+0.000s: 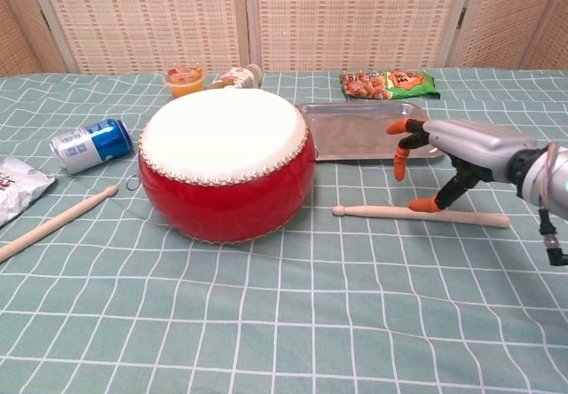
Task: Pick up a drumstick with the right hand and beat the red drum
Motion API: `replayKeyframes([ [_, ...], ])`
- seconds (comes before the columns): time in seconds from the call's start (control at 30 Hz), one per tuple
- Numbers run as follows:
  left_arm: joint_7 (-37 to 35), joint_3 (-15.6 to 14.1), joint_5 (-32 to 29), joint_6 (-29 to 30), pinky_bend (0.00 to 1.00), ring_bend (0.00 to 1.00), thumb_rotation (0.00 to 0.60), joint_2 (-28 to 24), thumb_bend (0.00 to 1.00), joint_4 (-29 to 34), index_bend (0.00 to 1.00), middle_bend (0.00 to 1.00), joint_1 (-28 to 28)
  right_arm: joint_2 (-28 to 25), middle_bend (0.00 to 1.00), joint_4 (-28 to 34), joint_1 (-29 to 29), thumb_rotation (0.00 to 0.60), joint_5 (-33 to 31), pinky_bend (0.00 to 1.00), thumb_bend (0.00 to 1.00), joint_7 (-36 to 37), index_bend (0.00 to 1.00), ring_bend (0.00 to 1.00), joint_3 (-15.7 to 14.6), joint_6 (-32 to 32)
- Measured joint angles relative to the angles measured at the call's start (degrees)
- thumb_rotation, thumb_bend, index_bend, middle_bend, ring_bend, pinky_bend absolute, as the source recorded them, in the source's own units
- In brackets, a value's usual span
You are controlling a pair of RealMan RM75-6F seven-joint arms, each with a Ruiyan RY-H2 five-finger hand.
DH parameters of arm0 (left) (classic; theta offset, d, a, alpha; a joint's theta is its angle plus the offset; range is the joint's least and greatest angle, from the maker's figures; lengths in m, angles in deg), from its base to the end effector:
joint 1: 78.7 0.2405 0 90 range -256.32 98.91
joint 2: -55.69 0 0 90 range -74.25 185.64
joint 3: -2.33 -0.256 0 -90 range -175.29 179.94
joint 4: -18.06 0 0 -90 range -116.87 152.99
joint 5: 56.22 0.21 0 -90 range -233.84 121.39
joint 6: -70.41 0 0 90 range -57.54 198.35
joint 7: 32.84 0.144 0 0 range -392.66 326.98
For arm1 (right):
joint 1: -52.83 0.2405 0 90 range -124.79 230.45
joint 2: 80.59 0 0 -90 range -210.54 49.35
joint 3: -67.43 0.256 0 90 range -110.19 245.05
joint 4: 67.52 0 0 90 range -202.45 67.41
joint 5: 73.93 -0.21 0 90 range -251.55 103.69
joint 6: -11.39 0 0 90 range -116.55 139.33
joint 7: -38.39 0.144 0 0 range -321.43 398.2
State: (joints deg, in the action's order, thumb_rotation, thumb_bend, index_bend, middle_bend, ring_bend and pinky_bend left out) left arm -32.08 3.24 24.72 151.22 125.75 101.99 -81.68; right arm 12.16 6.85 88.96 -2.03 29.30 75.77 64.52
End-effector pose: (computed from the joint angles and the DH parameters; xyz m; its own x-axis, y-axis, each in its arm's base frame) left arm -0.3542 0.1626 0.1303 0.4298 0.1220 0.8947 0.8898 0.1111 -0.4426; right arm -0.2013 -0.3306 -0.0340 0.4037 -0.3170 0.8582 -0.8972 -0.3208 0.3036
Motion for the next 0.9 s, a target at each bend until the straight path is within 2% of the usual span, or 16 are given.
replayKeyframes([
  [0.3, -1.1, -0.1, -0.4, -0.4, 0.02, 0.0, 0.6, 0.3, 0.27, -1.2, 0.0, 0.0, 0.3, 5.4, 0.04, -5.8, 2.3, 0.6, -2.3, 0.0, 0.3, -0.2, 0.5, 0.0, 1.1, -2.6],
  [0.73, -2.4, -0.2, -0.2, -0.6, 0.02, 0.0, 0.6, 0.7, 0.27, -2.2, 0.0, 0.0, 0.4, 7.4, 0.04, -8.1, 3.1, 0.6, -3.4, 0.0, 0.36, -1.1, 0.51, 0.0, 0.7, -4.3],
  [0.9, -2.9, -0.2, -0.3, -0.6, 0.02, 0.0, 0.6, 0.7, 0.27, -2.7, 0.0, 0.0, 0.6, 7.7, 0.04, -8.6, 3.5, 0.6, -3.6, 0.0, 0.4, -1.2, 0.56, 0.0, 0.7, -4.9],
])
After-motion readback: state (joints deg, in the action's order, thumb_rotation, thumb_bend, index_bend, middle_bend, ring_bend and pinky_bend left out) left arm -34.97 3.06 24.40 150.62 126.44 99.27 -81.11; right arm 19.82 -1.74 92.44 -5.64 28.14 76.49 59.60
